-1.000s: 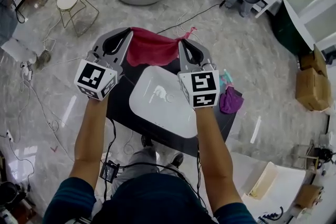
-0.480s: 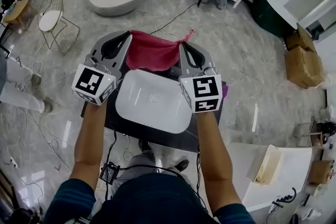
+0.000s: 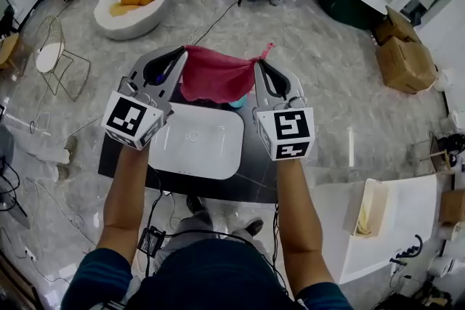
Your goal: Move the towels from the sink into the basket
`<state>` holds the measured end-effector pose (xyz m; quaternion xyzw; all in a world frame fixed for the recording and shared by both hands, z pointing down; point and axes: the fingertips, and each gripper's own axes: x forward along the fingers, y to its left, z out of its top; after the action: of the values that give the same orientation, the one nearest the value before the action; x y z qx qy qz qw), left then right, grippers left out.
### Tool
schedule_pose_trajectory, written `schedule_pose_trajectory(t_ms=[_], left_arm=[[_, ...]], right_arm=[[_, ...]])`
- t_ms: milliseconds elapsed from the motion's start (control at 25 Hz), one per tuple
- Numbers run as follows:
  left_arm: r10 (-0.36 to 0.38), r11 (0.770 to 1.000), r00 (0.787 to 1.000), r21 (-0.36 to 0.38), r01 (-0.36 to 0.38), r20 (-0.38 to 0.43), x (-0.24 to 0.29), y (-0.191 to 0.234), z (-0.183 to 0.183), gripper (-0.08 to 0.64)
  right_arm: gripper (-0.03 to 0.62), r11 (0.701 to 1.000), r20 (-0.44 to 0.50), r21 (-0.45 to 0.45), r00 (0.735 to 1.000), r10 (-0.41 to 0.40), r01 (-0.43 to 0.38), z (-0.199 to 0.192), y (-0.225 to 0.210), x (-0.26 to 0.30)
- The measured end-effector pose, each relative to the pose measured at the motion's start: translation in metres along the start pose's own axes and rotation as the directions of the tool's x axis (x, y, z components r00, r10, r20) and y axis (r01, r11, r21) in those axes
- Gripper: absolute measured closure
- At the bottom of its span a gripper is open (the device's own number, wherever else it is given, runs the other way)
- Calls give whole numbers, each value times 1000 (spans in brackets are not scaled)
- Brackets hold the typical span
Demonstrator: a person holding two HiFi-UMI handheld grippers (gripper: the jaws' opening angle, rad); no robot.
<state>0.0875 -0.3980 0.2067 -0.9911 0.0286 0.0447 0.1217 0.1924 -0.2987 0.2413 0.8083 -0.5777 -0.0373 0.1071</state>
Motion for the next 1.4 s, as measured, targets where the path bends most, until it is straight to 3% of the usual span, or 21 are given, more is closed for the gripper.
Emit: schedule_pose_trajectory(t_ms=[640, 1400], left_arm=[[-171, 985, 985, 13, 170, 24, 89, -163, 50, 549], [-385, 923, 922, 6, 385, 36, 182, -357, 68, 549]], right_arm=[[575, 988, -18, 16, 988, -156, 157, -16, -133, -147], [575, 928, -62, 42, 928, -367, 369, -69, -263, -317]])
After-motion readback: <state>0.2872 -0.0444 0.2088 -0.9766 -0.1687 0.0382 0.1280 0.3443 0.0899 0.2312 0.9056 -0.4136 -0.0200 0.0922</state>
